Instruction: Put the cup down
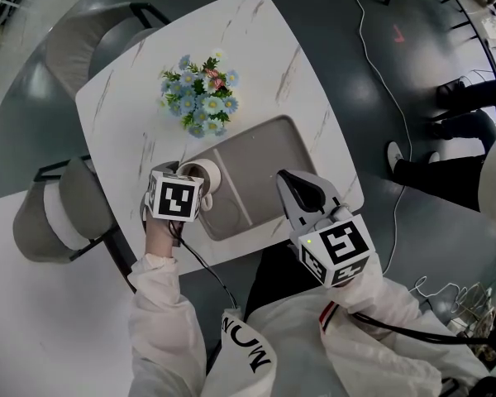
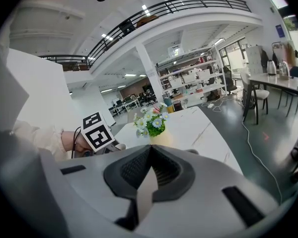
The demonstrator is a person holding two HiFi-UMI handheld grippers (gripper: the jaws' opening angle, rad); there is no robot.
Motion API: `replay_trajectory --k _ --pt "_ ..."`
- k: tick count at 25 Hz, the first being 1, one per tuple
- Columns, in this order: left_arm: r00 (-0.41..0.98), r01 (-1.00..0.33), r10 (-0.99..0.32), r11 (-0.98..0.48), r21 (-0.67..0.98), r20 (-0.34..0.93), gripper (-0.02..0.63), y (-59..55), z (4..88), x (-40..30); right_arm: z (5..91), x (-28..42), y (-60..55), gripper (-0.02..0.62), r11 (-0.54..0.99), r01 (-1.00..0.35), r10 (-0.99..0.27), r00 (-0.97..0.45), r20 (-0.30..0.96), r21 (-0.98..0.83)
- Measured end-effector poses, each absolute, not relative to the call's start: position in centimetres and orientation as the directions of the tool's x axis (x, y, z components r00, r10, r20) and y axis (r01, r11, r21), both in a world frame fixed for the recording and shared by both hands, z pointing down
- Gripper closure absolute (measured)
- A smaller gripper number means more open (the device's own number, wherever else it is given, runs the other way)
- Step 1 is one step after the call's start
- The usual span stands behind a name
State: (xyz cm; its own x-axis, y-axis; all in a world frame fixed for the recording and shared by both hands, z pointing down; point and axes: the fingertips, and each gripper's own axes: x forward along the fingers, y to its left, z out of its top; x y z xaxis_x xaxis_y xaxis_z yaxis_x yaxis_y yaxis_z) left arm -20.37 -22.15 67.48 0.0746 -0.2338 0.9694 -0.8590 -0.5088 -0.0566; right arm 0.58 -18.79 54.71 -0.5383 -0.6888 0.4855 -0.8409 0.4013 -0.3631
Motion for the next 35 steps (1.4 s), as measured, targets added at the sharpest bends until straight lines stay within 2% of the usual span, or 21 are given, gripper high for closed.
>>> replay_trajectory --k 19,35 --pt "0.15 -0.887 -0.322 -0.461 -0.017 0.935 0.462 -21.6 62.7 -19.6 52.1 -0.1 -16.9 0.591 0.426 -0.836 -0.703 -0.546 0.456 -0.346" --pt "0.211 -0.929 -0.536 -0.37 -0.003 0.817 0.468 -15.8 53.3 -19.6 44.8 -1.3 -13.0 0.591 0.53 -0.798 -0.728 -0.601 0.328 -0.287"
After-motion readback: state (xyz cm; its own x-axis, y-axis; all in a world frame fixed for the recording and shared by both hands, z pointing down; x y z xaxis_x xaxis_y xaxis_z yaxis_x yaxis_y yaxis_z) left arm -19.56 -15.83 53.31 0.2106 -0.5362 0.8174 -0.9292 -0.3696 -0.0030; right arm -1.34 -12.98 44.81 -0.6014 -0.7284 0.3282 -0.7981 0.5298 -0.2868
